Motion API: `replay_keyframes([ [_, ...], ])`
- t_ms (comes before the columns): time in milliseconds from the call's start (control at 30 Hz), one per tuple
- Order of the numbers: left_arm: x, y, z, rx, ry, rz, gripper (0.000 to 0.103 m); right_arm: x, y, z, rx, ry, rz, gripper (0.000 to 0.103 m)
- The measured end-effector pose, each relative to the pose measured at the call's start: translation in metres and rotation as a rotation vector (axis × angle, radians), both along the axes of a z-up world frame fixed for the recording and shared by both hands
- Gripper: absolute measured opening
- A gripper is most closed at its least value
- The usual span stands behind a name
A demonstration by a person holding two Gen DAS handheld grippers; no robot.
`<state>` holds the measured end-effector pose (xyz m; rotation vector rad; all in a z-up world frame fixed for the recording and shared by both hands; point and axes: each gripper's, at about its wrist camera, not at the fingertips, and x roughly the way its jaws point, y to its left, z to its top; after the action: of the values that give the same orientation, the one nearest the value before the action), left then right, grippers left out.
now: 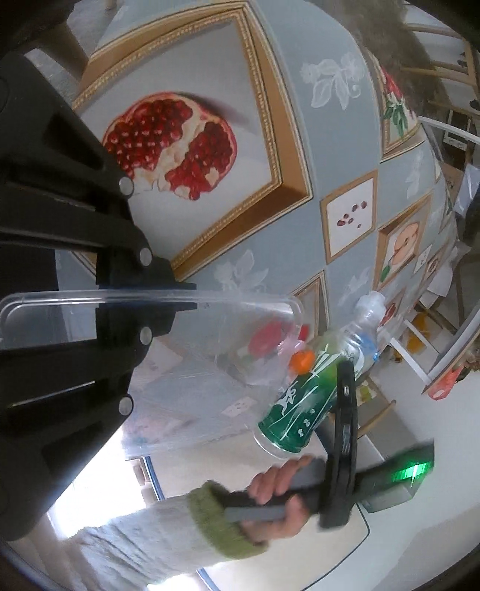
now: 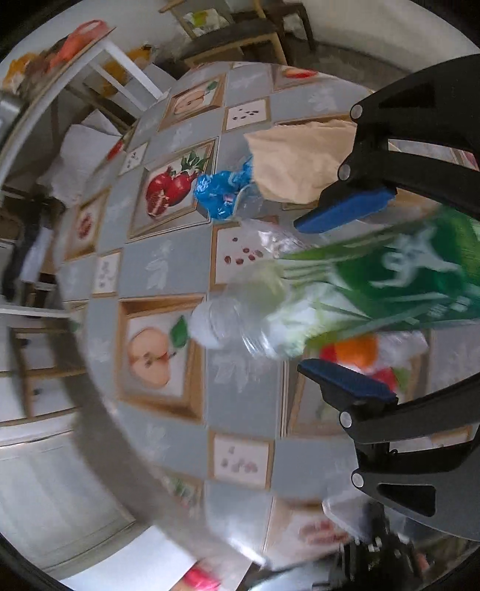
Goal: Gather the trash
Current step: 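Grasp the green bottle with the right gripper while the left holds the container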
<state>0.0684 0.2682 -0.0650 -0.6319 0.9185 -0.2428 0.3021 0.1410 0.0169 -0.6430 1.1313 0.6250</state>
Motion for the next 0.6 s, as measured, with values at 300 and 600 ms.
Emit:
replay_keyframes([
  [300, -0.008, 0.005, 0.0, -0.019, -0.011, 0.001, 0.003, 0.011, 0.032, -0.027, -0.139, 0.063, 0.029, 0.068],
  [600, -0.005, 0.005, 0.0, -0.023, -0.01, 0.013, 0.003, 0.003, 0.014, -0.004, -0.043, 0.032, -0.034, 0.06],
])
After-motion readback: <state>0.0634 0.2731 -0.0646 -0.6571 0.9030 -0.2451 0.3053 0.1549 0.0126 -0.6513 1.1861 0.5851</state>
